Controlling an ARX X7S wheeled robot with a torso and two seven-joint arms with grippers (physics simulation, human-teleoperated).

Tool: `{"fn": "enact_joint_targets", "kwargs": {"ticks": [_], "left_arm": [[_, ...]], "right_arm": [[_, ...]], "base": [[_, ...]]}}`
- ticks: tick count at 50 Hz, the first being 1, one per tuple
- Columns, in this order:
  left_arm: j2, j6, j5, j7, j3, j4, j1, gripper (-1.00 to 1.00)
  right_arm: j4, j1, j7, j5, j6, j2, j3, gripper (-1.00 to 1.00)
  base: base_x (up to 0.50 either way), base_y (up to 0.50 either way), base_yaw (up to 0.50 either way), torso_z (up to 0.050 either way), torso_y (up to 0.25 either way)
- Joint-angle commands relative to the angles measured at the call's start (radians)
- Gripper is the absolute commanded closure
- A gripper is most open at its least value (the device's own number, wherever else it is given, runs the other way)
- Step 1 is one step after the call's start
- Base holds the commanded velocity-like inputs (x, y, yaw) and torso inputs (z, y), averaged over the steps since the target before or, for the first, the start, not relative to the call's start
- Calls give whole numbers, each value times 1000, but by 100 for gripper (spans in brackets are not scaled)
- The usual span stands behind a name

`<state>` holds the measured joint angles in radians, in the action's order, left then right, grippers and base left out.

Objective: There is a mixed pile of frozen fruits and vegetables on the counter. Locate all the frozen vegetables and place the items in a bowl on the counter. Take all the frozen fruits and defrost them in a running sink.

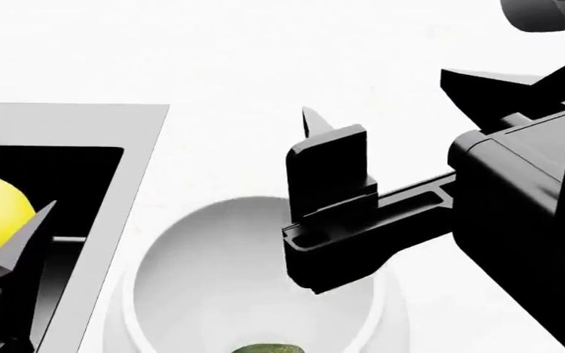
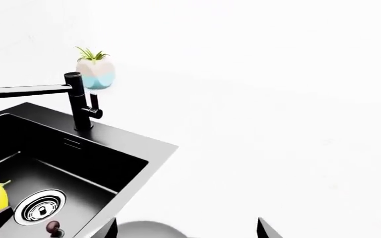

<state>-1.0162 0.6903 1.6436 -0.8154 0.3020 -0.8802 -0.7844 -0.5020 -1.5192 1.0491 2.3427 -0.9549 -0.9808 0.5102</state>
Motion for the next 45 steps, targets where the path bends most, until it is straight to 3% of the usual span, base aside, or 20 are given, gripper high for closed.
{"fn": "enact_joint_targets", "kwargs": {"ticks": [1,20,34,45], "left_arm": [[153,94,231,-223,134,94,-396,100],[456,82,175,-157,287,201,-398,100],[531,121,35,-59,365,354,-399,100],[561,137,15,-65,398,380,-412,100]], "right_arm": [[26,-5,-25,-54,-18,-34,-20,-100],[32,23,-52,-52,-19,-83,-37,-100],[9,44,-57,-37,-11,-105,-42,-100],[9,49,-57,-27,-4,-104,-37,-100]], "base": [[0,0,0,0,0],[0,0,0,0,1],[0,0,0,0,0],[0,0,0,0,0]]}}
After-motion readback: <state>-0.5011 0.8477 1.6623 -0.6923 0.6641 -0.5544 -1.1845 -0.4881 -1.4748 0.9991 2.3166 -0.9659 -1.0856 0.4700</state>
